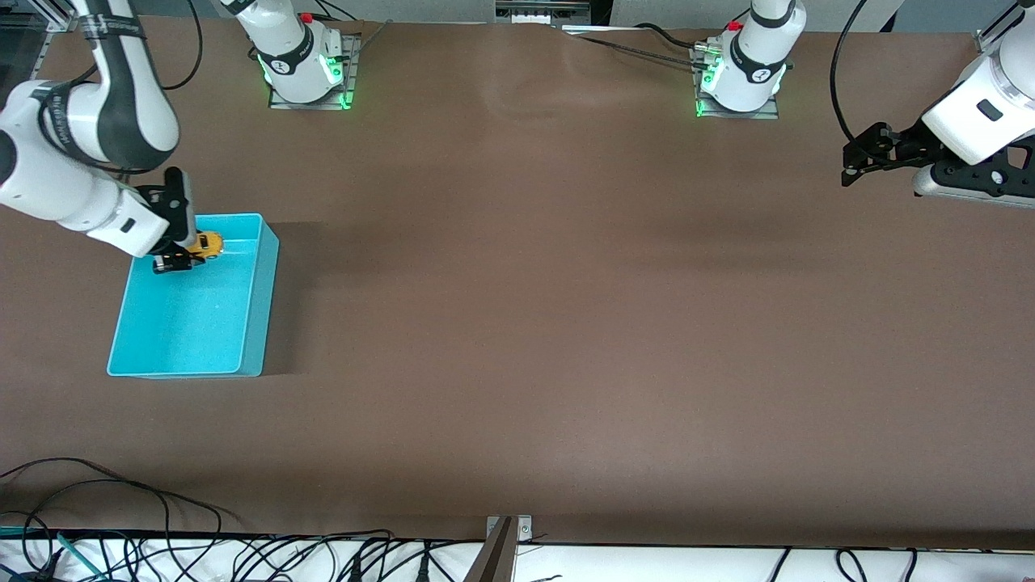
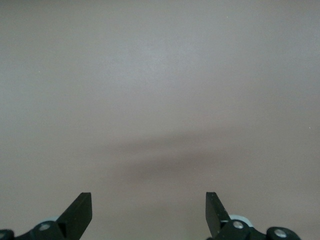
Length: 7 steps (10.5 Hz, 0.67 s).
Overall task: Wind up and store yellow beetle car
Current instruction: 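Lift the car with the right gripper and carry it over the cyan bin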
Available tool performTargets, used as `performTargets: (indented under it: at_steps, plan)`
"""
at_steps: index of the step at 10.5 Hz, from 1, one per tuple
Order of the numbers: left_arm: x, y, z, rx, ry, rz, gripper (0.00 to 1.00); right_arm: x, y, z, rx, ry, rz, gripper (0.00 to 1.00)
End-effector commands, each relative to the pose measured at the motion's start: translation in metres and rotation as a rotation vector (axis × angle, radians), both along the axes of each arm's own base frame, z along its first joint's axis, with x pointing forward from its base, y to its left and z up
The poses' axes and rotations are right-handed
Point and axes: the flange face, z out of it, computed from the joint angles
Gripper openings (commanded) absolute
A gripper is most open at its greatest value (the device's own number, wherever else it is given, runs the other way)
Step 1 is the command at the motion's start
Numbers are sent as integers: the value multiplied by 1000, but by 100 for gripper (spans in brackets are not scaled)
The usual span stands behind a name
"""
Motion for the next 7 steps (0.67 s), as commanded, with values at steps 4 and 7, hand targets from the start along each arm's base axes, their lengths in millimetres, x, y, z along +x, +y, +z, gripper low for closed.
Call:
performTargets:
  at_steps: [4, 7]
  plan:
    - [3, -2, 6, -14, 7, 11, 100, 5, -52, -72, 87, 1, 230, 0]
    - [3, -2, 6, -14, 6, 9, 100, 7, -66, -106, 111, -29, 301, 0]
